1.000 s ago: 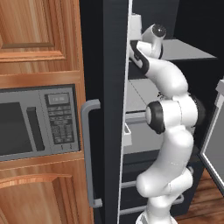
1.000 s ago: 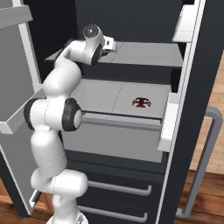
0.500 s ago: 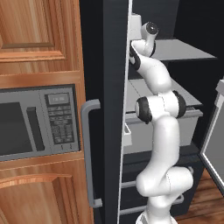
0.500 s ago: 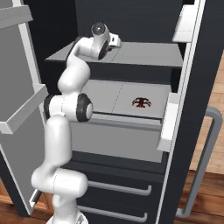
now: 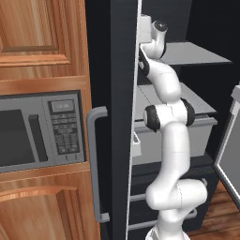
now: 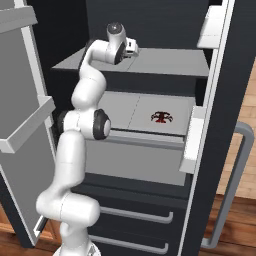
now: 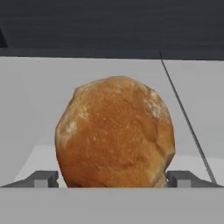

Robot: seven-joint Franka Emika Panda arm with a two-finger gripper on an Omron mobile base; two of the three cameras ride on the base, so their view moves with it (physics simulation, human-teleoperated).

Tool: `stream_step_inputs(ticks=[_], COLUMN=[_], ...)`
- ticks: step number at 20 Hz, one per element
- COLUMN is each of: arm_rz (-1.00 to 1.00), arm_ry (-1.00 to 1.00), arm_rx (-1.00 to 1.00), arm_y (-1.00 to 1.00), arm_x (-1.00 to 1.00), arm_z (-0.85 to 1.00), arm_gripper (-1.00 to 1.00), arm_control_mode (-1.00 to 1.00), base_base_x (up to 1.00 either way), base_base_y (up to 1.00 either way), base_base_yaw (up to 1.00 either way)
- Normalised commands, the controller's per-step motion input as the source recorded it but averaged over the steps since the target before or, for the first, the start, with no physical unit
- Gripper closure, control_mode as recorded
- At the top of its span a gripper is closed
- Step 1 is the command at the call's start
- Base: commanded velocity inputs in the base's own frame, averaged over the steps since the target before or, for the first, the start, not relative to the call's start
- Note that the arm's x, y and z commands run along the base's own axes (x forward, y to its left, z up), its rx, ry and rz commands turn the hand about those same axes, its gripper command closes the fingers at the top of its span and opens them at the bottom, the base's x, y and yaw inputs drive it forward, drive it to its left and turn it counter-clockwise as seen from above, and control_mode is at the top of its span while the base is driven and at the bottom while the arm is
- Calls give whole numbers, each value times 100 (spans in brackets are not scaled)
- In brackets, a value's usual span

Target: Move the bread and lobster from the second highest shelf to the top shelf to make space. Then, place the pitcher from the counter on the cleared second highest shelf.

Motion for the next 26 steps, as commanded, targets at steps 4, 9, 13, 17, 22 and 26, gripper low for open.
stream_step_inputs(ticks=[4,9,13,17,22,26], arm_rz=[0,-1,-4,-2,0,-1], arm_ry=[-23,-8,0,0,0,1], arm_rx=[-3,-1,-1,-5,-1,0], arm_y=[5,0,-1,0,-31,-61], arm_x=[-13,-80,-100,-100,-100,-100], arm_z=[-75,-39,-34,-50,-29,-15], arm_gripper=[-100,-100,-100,-100,-100,-100], arm_control_mode=[-100,-100,-100,-100,-100,-100], base_base_x=[0,0,0,0,0,0], base_base_y=[0,0,0,0,0,0], base_base_yaw=[0,0,0,0,0,0])
